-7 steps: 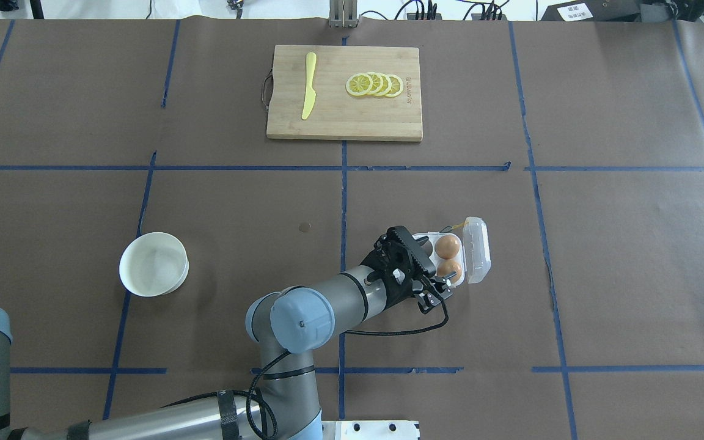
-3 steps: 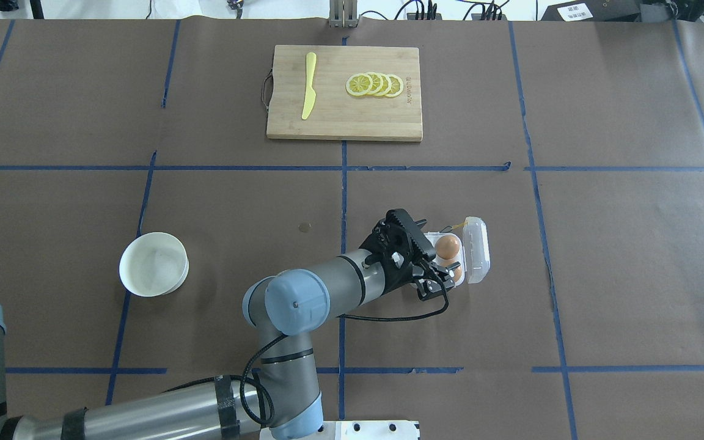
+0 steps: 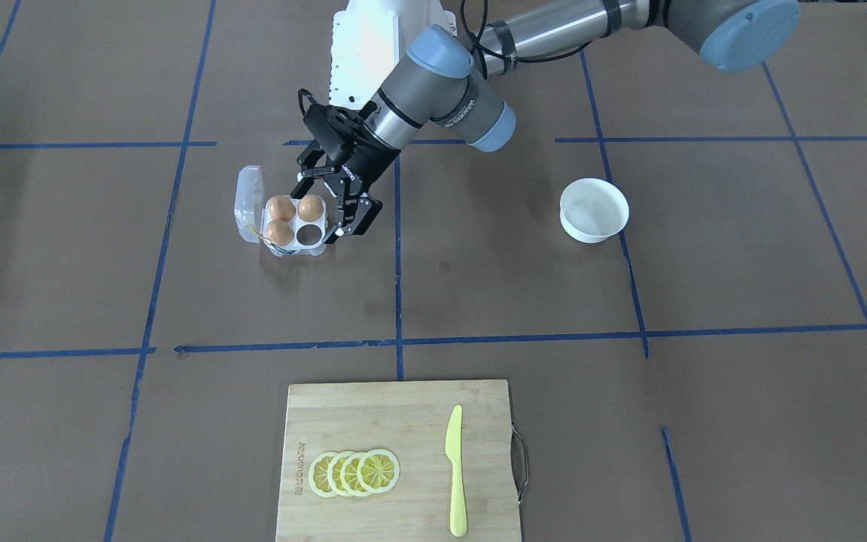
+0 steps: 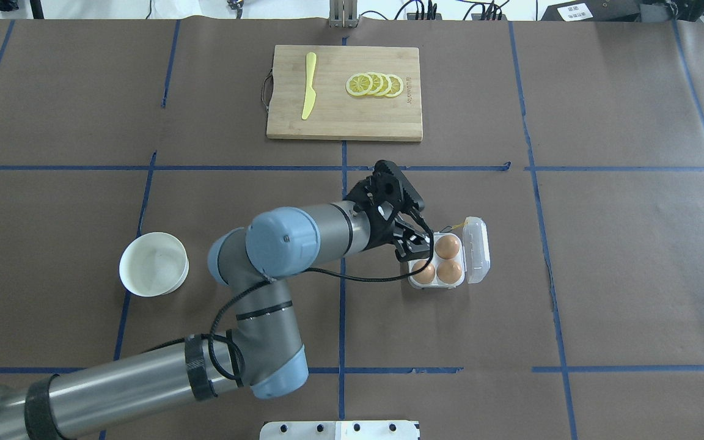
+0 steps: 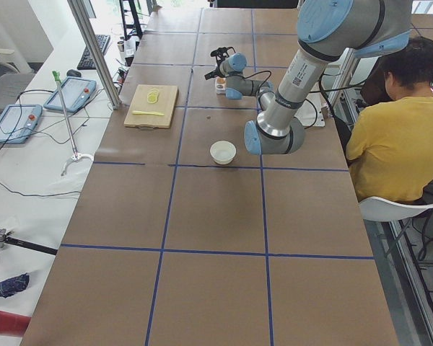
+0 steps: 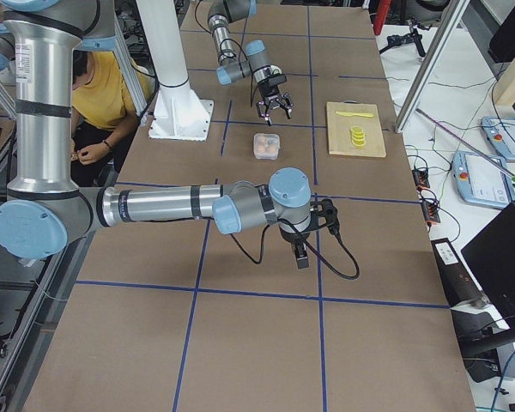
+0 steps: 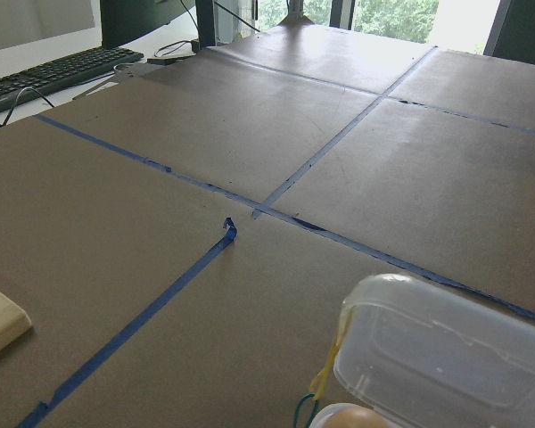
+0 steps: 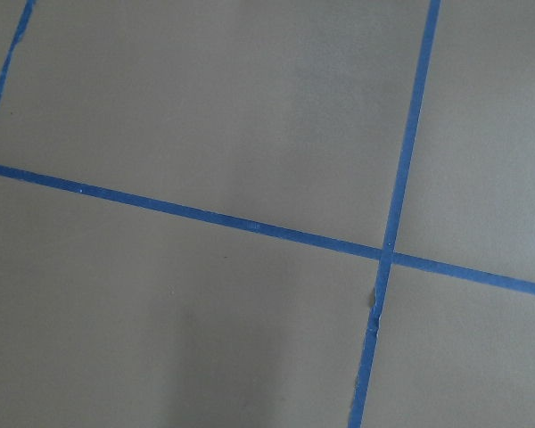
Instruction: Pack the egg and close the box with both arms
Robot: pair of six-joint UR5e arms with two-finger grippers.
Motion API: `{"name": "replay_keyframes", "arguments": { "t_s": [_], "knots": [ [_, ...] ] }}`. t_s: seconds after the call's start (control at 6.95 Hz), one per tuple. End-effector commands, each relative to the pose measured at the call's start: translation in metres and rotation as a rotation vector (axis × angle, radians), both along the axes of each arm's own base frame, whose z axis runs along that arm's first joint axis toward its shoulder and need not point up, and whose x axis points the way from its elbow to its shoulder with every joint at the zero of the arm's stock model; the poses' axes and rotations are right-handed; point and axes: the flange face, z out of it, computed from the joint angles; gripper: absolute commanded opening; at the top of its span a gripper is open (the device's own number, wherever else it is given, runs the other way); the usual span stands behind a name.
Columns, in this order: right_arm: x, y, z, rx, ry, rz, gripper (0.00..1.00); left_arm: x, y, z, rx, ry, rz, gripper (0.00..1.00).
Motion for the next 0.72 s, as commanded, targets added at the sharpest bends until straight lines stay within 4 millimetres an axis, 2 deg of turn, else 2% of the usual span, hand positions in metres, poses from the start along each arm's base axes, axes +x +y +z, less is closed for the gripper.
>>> {"name": "replay_keyframes", "arguments": {
  "t_s": [0.0, 0.14, 0.29, 0.43, 0.58],
  "knots": [
    [0.0, -0.001, -0.001, 0.001, 0.0, 0.0, 1.0, -0.09, -0.051, 0.055, -0.145, -0.187, 0.042, 1.0],
    [0.0, -0.001, -0.001, -0.006, -0.002, 0.006, 1.0, -0.159, -0.07, 0.091, -0.212, -0.26, -0.031, 1.0],
    [0.0, -0.001, -0.002, -0.013, -0.005, 0.014, 1.0, -0.215, -0.1, 0.126, -0.309, -0.339, -0.066, 1.0],
    [0.0, -0.001, -0.004, -0.019, -0.008, 0.023, 1.0, -0.269, -0.133, 0.144, -0.402, -0.384, -0.109, 1.0],
    [0.0, -0.002, -0.005, -0.016, -0.008, 0.023, 1.0, -0.319, -0.157, 0.162, -0.413, -0.46, -0.157, 1.0]
  ]
}}
